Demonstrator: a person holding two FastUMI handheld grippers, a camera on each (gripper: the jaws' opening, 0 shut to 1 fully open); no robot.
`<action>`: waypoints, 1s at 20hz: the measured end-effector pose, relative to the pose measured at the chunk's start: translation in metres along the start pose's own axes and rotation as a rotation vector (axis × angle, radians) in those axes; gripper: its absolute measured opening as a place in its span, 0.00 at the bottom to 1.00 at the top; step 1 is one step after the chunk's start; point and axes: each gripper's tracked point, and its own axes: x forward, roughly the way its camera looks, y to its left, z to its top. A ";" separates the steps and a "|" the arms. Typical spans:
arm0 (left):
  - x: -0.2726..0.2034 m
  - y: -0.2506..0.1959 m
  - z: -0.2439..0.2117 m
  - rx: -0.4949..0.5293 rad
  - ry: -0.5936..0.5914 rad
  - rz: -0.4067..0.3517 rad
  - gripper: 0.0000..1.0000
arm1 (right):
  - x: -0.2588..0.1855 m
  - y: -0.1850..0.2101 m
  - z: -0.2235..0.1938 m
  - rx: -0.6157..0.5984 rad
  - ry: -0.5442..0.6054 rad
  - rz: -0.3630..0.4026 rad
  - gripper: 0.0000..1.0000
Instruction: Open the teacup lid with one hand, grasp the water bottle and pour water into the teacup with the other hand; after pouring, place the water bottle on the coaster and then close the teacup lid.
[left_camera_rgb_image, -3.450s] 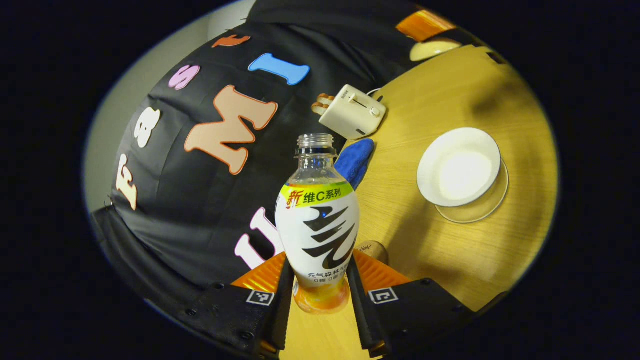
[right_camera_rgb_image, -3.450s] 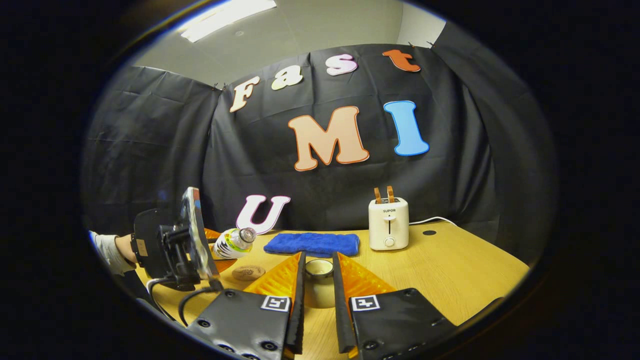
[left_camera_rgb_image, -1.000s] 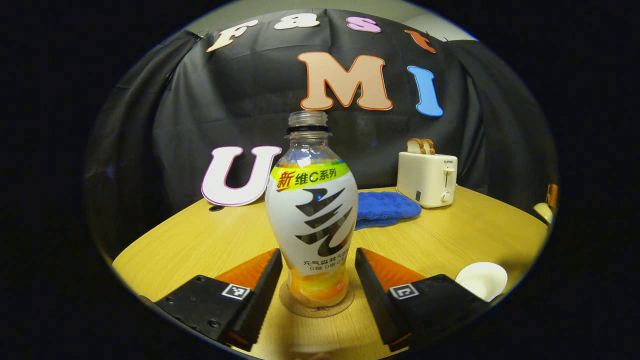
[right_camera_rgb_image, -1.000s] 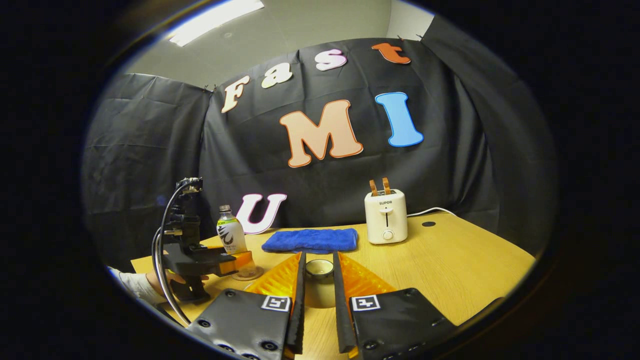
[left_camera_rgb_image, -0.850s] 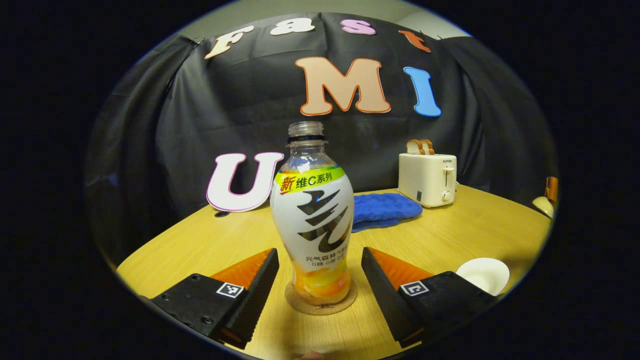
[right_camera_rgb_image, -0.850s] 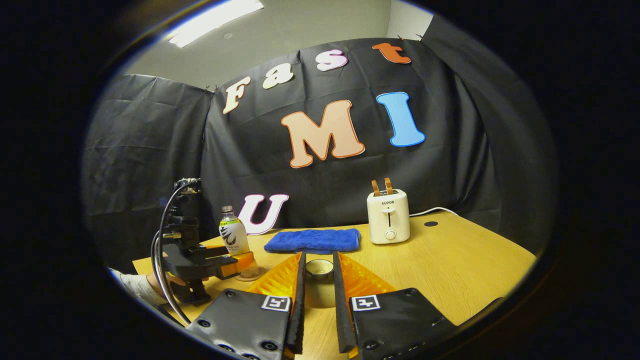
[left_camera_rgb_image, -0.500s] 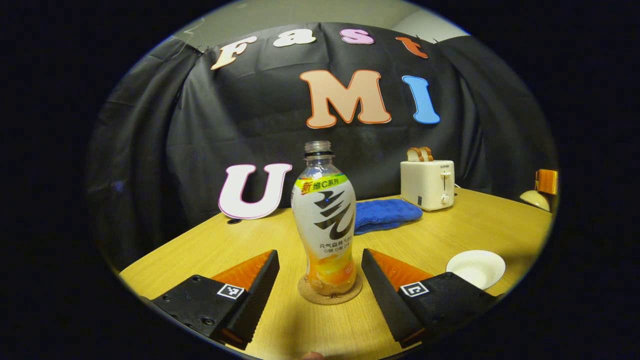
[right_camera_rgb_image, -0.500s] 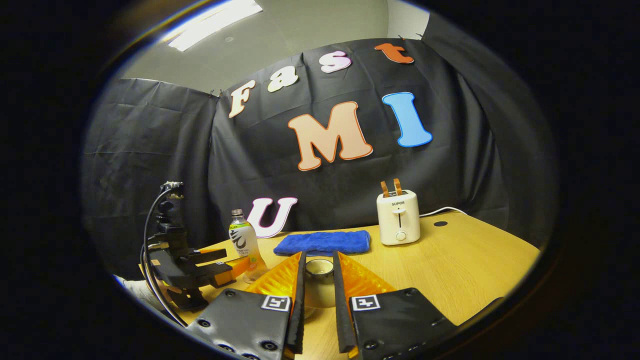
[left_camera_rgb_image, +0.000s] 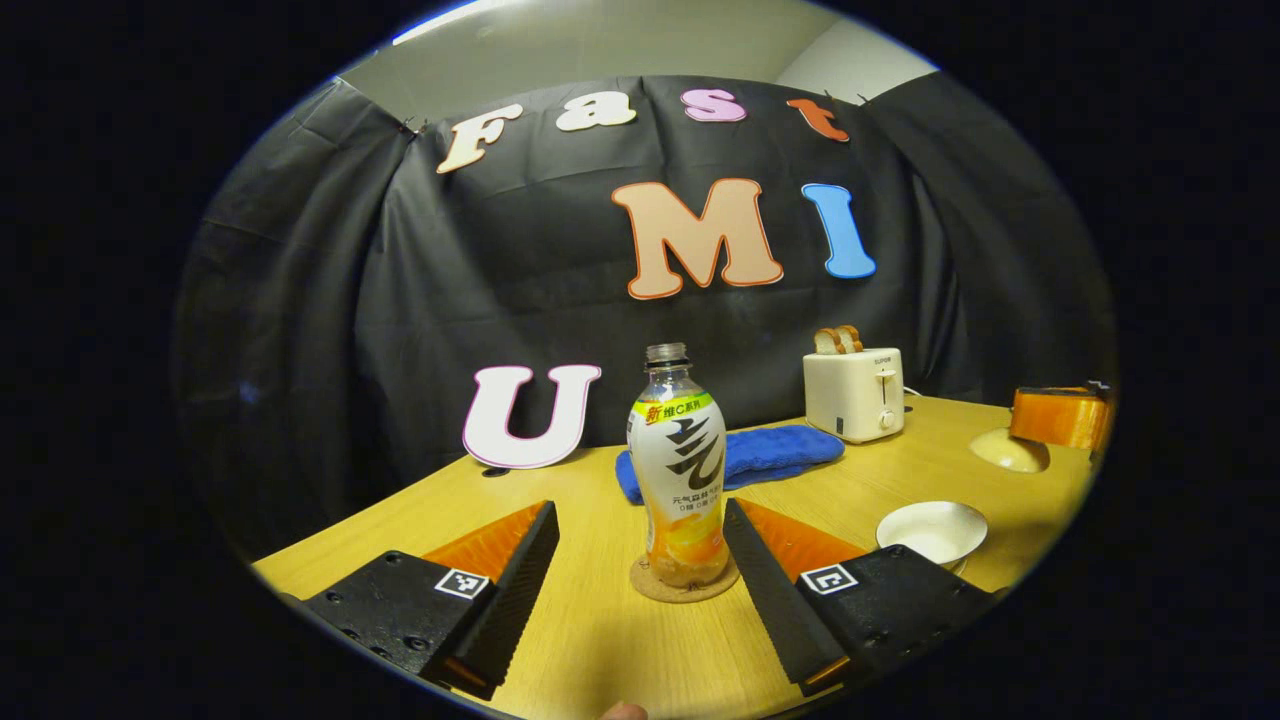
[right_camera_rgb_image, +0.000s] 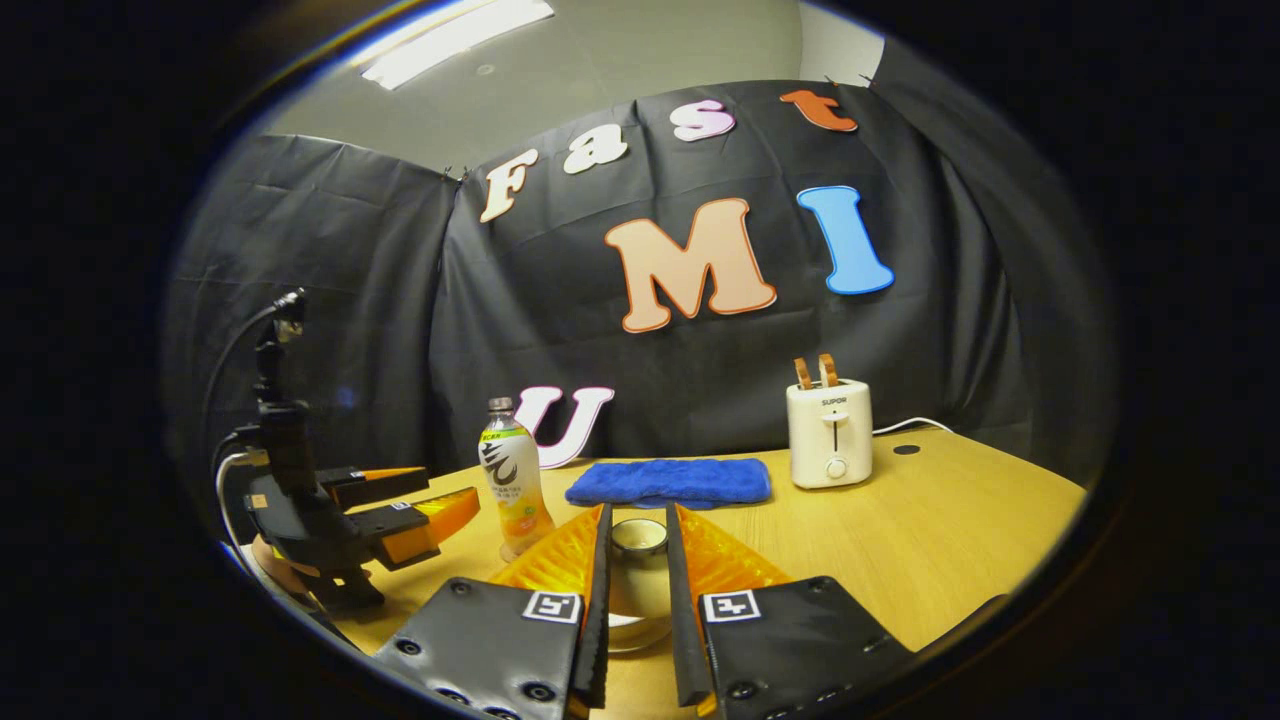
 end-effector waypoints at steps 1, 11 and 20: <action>-0.003 0.003 -0.001 -0.002 -0.007 0.003 0.96 | 0.003 0.004 -0.005 -0.002 0.015 0.002 0.30; -0.022 0.015 -0.005 0.008 -0.031 0.004 0.96 | 0.024 0.024 -0.046 -0.030 0.123 -0.009 0.30; -0.025 0.012 -0.013 -0.022 -0.019 -0.003 0.96 | 0.034 0.022 -0.060 -0.055 0.156 -0.022 0.31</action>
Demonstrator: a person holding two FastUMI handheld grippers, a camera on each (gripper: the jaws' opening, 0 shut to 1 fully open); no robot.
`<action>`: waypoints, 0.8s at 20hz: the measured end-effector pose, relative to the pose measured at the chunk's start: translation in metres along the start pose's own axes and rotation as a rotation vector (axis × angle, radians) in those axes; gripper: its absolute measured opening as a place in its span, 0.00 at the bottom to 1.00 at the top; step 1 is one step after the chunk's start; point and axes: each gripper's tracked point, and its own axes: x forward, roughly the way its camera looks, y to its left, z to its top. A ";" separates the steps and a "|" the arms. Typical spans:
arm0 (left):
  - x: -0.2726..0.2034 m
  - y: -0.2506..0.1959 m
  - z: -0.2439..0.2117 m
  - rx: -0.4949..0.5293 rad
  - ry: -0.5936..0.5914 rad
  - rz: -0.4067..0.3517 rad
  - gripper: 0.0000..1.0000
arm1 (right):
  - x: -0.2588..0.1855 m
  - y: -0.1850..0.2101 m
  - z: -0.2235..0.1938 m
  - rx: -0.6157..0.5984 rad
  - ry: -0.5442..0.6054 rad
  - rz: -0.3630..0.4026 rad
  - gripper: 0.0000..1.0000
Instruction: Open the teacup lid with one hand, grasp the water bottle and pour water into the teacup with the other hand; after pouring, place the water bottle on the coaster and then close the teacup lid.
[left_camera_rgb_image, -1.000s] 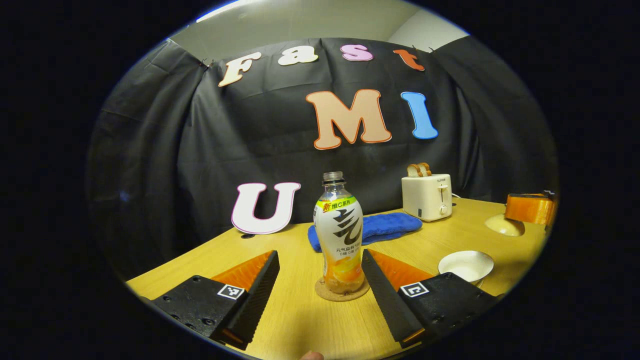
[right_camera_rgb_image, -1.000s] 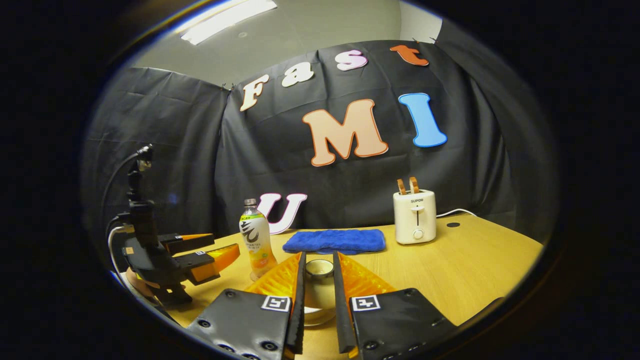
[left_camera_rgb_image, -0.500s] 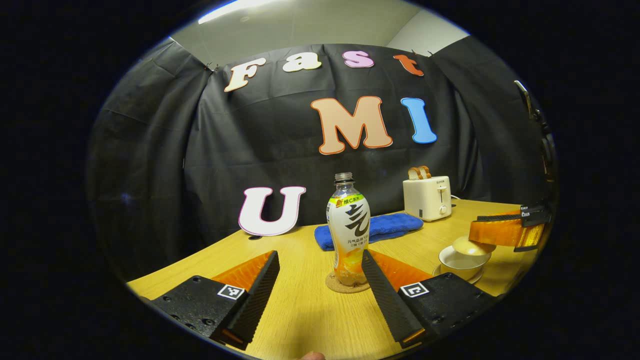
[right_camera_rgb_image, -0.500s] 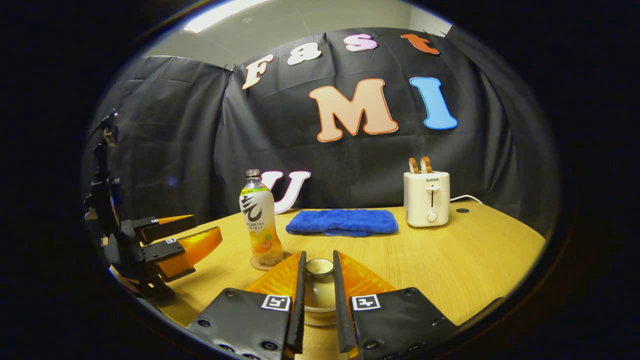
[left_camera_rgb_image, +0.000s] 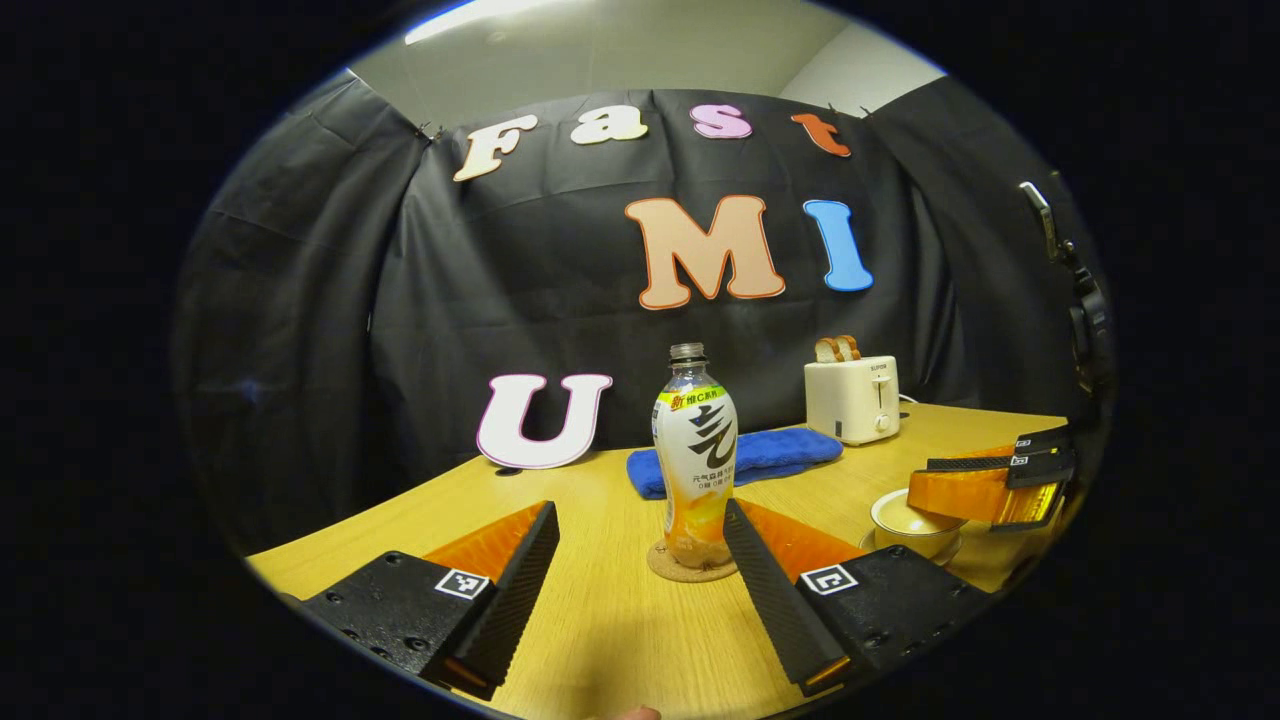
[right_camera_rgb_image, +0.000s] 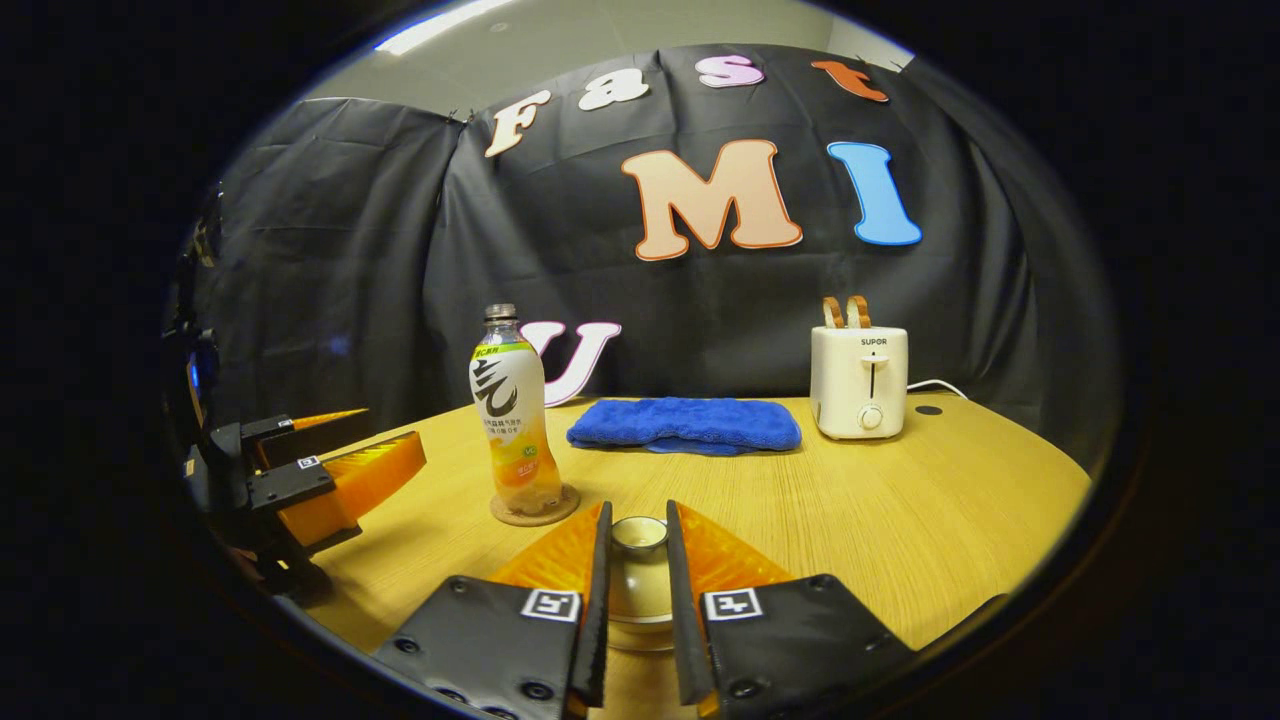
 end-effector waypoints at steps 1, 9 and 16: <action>0.000 0.000 -0.001 -0.003 0.002 -0.001 0.96 | -0.002 -0.001 0.000 -0.001 -0.001 -0.003 0.32; -0.012 -0.004 0.001 -0.019 -0.014 0.001 0.96 | -0.018 -0.006 0.010 -0.040 -0.070 -0.039 1.00; -0.029 -0.009 -0.004 -0.024 -0.015 -0.005 0.96 | -0.048 -0.029 0.012 -0.016 -0.109 -0.124 1.00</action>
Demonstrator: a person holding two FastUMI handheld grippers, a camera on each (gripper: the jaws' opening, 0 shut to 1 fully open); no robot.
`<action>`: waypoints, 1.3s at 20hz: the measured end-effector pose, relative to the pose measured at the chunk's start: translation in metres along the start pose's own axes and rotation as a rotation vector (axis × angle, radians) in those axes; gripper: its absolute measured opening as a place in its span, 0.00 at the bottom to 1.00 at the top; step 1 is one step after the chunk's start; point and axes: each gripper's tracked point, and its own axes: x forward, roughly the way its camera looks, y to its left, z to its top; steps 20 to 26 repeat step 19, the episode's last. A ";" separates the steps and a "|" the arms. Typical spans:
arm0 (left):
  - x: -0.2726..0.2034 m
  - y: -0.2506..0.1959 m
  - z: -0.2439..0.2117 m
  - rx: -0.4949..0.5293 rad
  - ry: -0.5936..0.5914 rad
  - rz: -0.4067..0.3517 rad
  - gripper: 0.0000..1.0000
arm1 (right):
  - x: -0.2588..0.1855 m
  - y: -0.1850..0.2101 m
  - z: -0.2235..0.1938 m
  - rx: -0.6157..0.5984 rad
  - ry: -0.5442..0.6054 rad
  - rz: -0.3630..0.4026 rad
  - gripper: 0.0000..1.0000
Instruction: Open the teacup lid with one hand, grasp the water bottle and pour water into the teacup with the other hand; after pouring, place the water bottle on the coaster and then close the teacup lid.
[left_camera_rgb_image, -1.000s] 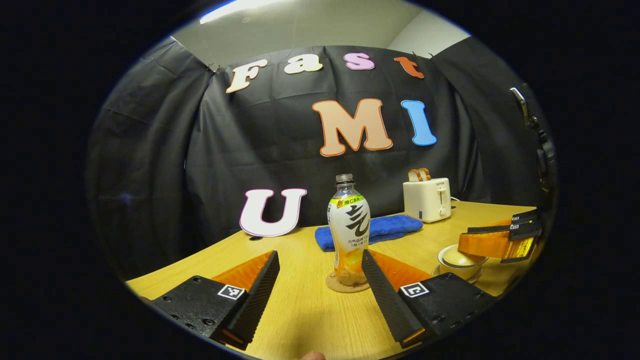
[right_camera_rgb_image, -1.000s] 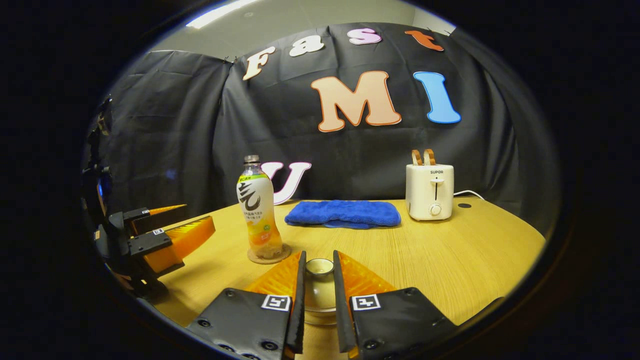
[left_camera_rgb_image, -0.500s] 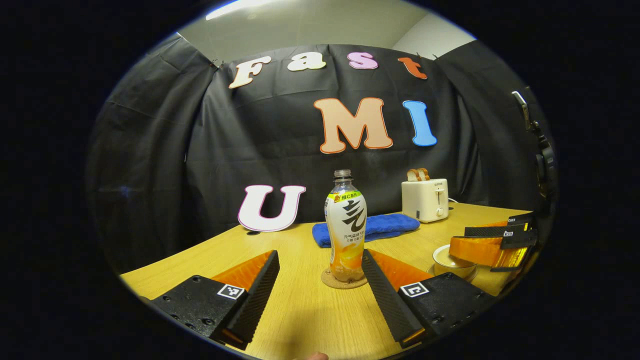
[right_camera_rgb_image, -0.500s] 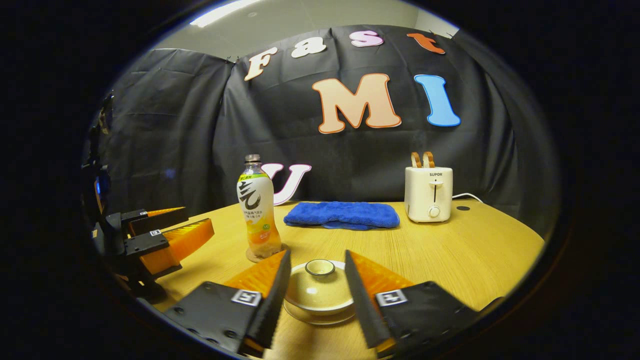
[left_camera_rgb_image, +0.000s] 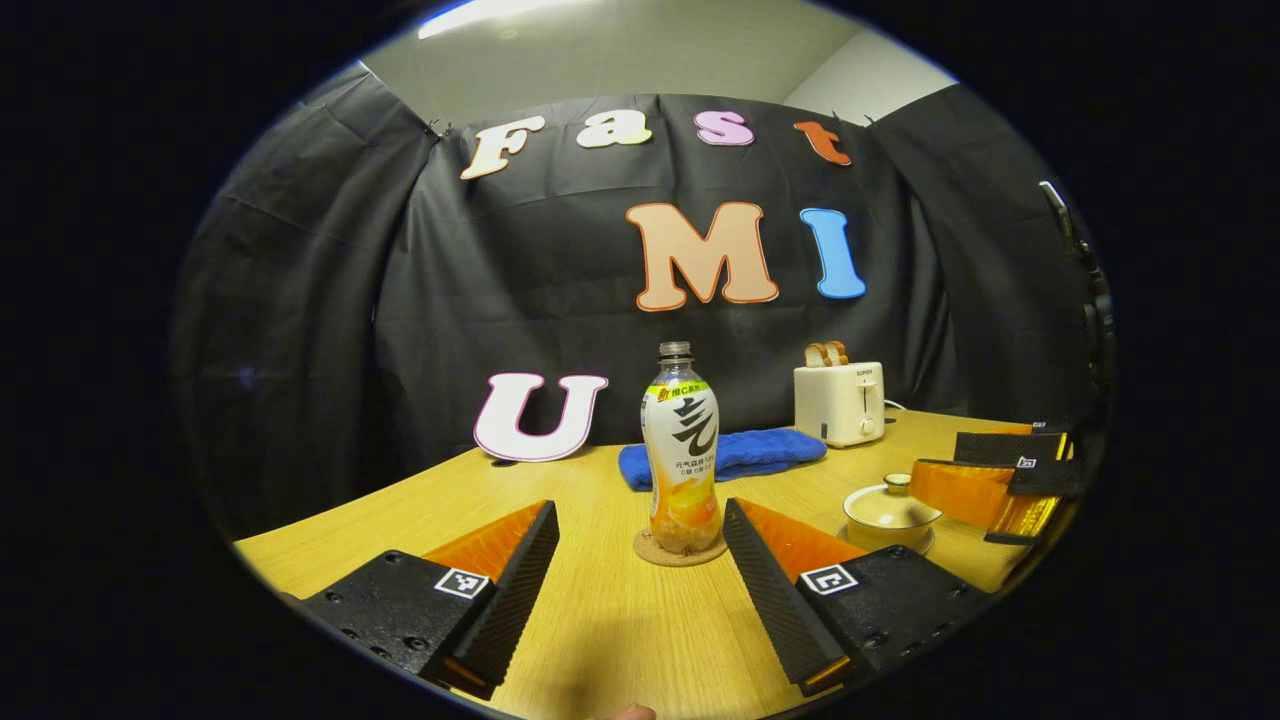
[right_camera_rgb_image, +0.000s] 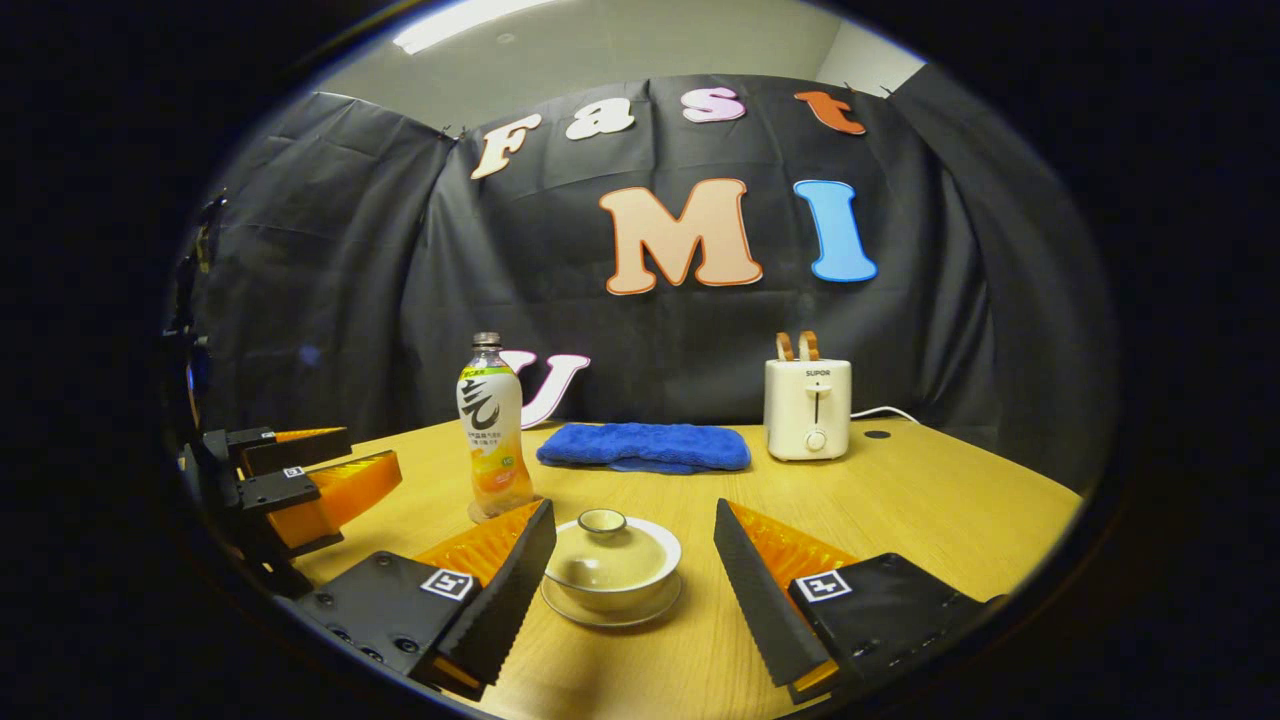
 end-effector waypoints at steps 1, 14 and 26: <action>-0.002 -0.001 0.000 0.000 0.000 -0.001 0.96 | -0.002 -0.002 0.000 0.009 0.000 -0.006 0.96; -0.010 -0.003 0.003 -0.029 0.001 0.022 0.96 | -0.021 -0.015 0.007 -0.023 -0.061 -0.093 0.98; -0.012 -0.002 -0.002 -0.028 0.030 0.021 0.96 | -0.019 -0.019 0.007 -0.025 -0.064 -0.120 0.98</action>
